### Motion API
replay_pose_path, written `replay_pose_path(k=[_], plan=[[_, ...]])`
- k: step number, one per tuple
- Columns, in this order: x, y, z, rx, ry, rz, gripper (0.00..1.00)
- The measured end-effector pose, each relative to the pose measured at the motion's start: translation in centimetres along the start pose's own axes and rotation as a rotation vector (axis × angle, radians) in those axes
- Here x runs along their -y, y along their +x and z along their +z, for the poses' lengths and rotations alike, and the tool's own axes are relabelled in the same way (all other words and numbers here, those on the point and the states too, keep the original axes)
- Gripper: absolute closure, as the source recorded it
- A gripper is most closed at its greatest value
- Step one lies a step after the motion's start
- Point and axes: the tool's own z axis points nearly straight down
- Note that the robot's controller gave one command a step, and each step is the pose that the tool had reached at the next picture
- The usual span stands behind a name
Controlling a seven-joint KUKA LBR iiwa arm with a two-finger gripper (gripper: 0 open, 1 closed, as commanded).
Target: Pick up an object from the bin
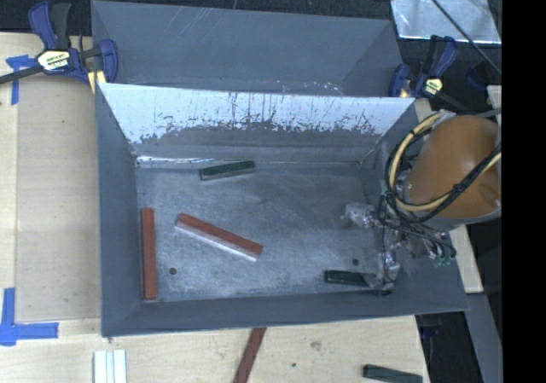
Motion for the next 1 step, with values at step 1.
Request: replay_pose_path(k=[1], plan=[[-2.19, 0.33, 2.01, -0.001, -0.001, -0.041, 0.0]])
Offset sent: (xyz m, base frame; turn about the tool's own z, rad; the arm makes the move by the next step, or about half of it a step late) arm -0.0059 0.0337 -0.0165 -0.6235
